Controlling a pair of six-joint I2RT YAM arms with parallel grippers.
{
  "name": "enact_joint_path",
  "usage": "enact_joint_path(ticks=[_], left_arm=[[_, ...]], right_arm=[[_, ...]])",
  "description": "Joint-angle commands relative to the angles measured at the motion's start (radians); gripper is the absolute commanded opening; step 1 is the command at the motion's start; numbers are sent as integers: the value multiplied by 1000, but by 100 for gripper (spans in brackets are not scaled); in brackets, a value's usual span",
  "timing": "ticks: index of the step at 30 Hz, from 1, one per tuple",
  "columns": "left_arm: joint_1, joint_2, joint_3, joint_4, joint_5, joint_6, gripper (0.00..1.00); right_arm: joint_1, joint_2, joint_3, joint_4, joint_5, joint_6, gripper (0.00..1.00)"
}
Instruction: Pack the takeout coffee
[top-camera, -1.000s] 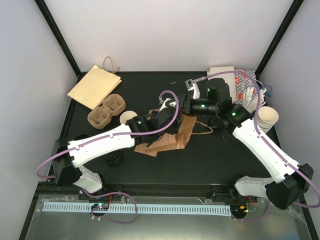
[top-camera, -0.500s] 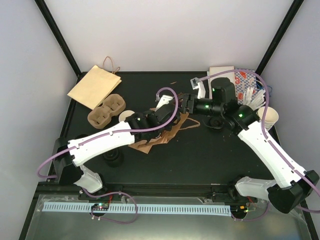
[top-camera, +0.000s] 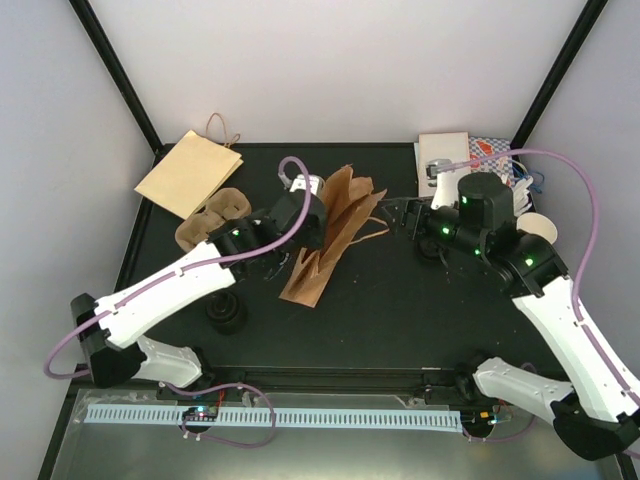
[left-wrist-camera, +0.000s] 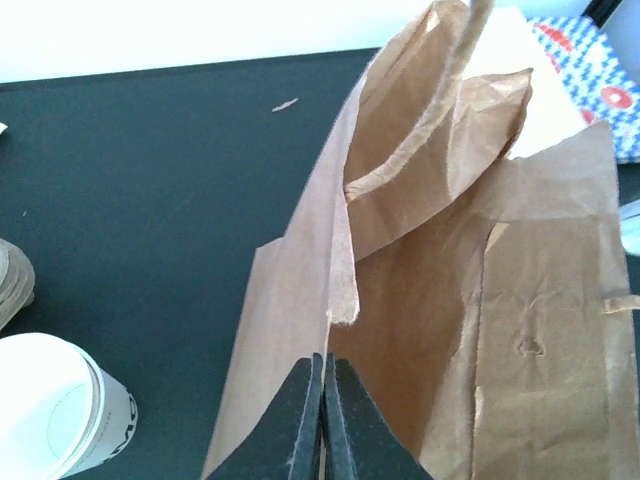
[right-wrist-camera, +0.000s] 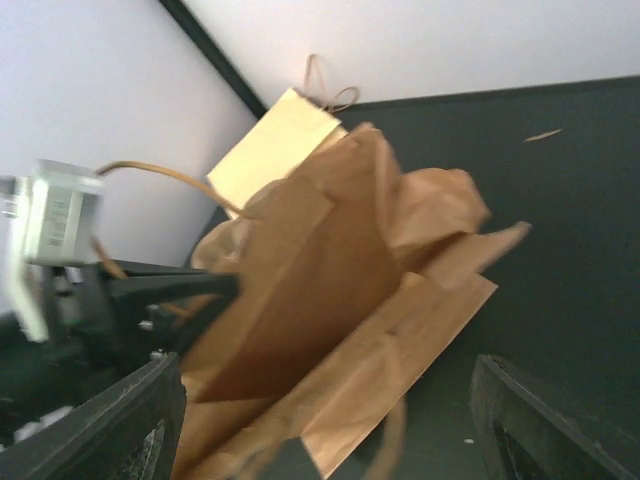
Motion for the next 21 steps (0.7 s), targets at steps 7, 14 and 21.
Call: enact_joint_path(ticks=[7, 14, 21], left_arm=[[125, -178, -55, 94, 264, -3, 1], [250, -284, -151, 171, 445, -39, 2], [333, -357, -234, 251, 603, -77, 2]], right_arm=[[3, -119, -62, -90, 363, -89, 88], [3, -159, -210, -96, 407, -10, 86], [4, -180, -479, 138, 42, 71, 75]])
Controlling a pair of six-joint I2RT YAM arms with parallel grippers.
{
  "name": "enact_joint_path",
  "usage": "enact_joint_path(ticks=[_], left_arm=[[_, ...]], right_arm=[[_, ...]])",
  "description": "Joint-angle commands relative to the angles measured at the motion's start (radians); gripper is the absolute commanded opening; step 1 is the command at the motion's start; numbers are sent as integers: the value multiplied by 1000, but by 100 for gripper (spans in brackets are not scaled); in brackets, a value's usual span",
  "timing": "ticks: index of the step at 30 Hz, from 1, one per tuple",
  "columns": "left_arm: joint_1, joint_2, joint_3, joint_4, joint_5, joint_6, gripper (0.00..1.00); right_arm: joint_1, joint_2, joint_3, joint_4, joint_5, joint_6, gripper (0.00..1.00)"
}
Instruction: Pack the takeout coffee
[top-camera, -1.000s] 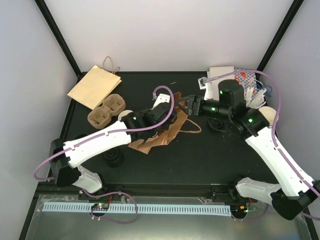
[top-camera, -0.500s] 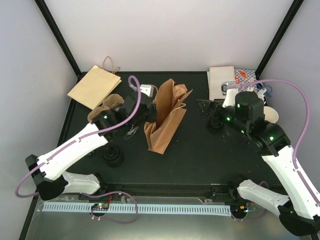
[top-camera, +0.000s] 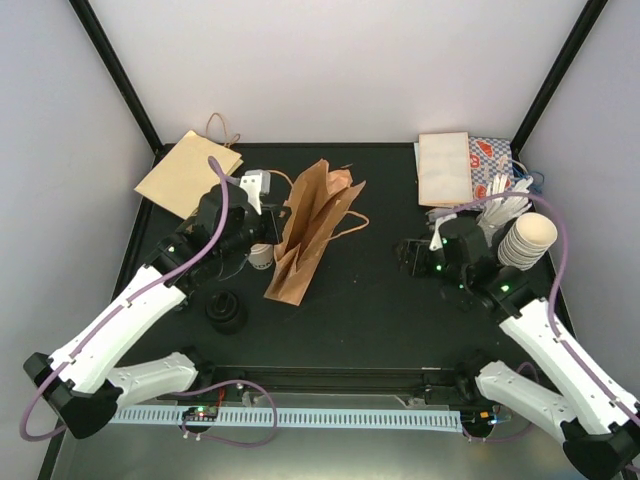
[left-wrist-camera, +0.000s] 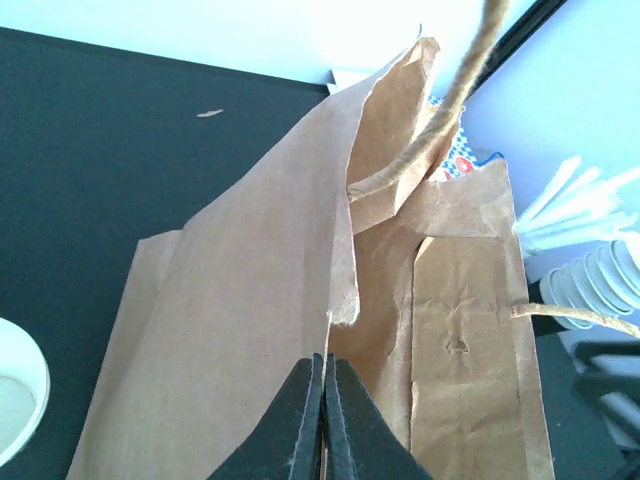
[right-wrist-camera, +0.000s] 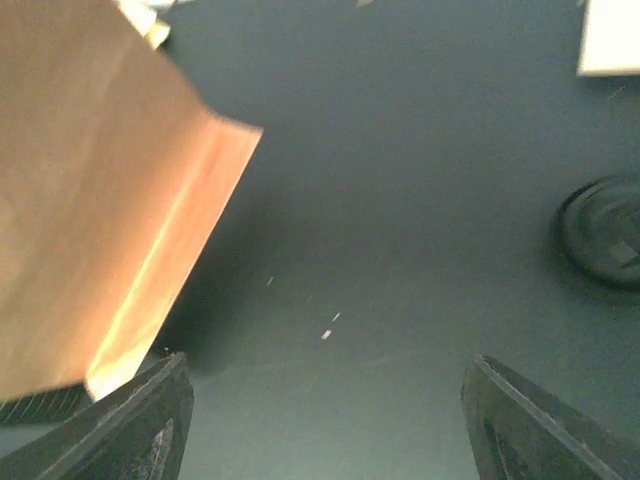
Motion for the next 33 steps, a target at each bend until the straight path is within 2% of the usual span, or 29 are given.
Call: enact_joint_path(ticks=[1, 4, 9, 16, 20, 25, 27, 33], left_arm=[[41, -50, -34, 110, 156, -41, 1], [51, -65, -47, 127, 187, -55, 1], [57, -85, -63, 163, 237, -85, 2], [60, -100, -112, 275, 336, -163, 2], [59, -100, -122, 301, 361, -182, 2], [60, -106, -122, 300, 353, -180, 1], [61, -107, -120, 298, 349, -178, 1], [62, -109, -126, 299, 343, -178, 1]], right_arm=[[4, 0, -169, 255, -340, 83, 73], [5, 48, -276, 441, -502, 149, 66], [5, 126, -384, 721, -600, 223, 58], [17, 245, -412, 876, -642, 267, 43], [26, 283, -416, 907, -629, 291, 32], [26, 308, -413, 884, -588, 305, 24], [27, 310, -414, 866, -576, 307, 24], [26, 280, -431, 816, -554, 297, 31]])
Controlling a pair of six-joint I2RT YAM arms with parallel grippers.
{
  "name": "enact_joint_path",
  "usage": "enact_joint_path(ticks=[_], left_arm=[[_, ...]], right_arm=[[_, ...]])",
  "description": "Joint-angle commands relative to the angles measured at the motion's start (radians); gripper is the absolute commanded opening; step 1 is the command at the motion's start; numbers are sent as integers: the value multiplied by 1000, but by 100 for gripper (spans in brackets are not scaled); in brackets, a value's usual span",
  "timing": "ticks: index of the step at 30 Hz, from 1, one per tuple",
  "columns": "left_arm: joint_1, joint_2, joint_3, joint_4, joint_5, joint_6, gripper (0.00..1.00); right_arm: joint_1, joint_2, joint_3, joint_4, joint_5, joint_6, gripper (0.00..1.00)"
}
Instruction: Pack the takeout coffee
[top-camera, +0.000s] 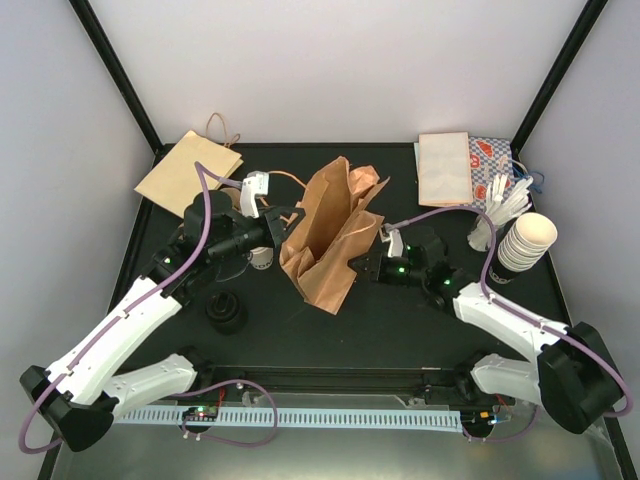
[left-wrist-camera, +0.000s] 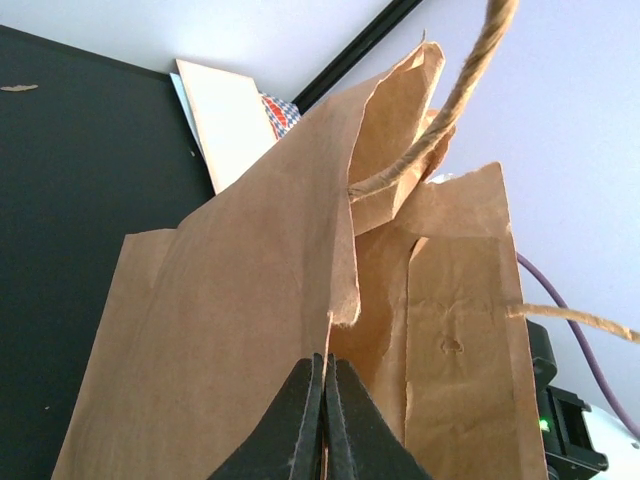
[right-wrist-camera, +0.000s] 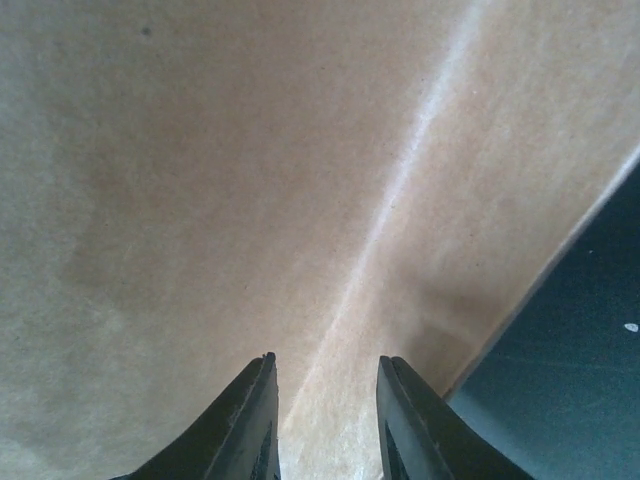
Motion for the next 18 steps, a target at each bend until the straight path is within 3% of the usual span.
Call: enact_joint_path(ticks=[1, 10, 18], left_arm=[[8, -23, 4, 45, 13, -10, 1], [8, -33, 1, 43, -2, -1, 2], [8, -39, 3, 40, -3, -1, 2]], right_arm=[[7, -38, -26, -31, 36, -5, 32], [8, -110, -22, -131, 74, -46, 34], [6, -92, -31, -121, 70, -43, 35]])
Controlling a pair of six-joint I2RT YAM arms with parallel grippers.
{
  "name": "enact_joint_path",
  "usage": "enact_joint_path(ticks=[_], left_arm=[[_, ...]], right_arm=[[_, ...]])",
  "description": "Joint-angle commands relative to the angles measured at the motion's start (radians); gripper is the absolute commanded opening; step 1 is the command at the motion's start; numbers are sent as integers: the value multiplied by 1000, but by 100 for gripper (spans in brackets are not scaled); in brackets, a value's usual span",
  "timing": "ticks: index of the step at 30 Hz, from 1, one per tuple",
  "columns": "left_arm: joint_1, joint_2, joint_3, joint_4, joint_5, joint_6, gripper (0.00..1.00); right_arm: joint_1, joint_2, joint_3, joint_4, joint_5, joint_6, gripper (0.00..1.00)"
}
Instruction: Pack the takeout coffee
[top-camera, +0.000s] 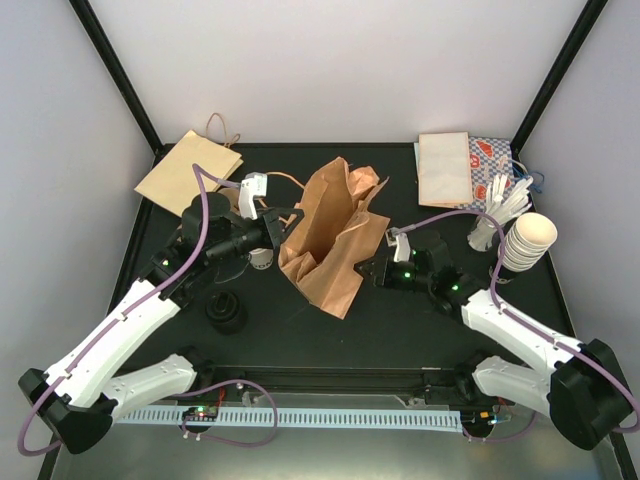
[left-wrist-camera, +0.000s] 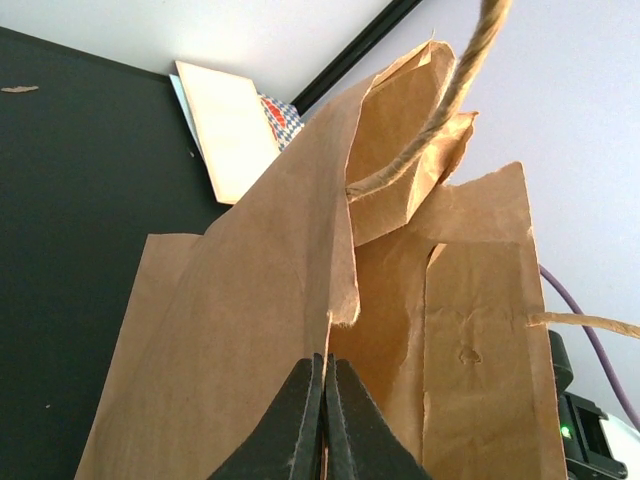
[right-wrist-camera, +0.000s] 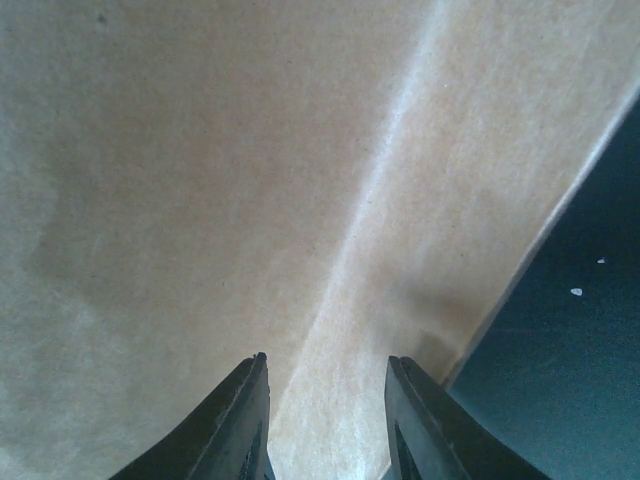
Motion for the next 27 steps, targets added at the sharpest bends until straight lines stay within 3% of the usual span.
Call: enact_joint_path(ticks=[1, 15, 27], left_arm=[[8, -22, 12, 40, -1, -1, 1], [8, -23, 12, 44, 5, -3, 2], [11, -29, -8, 42, -15, 1, 1]], right_arm=[[8, 11, -10, -2, 16, -12, 35], [7, 60, 5, 26, -7, 8, 31], [5, -72, 1, -94, 99, -22, 32]])
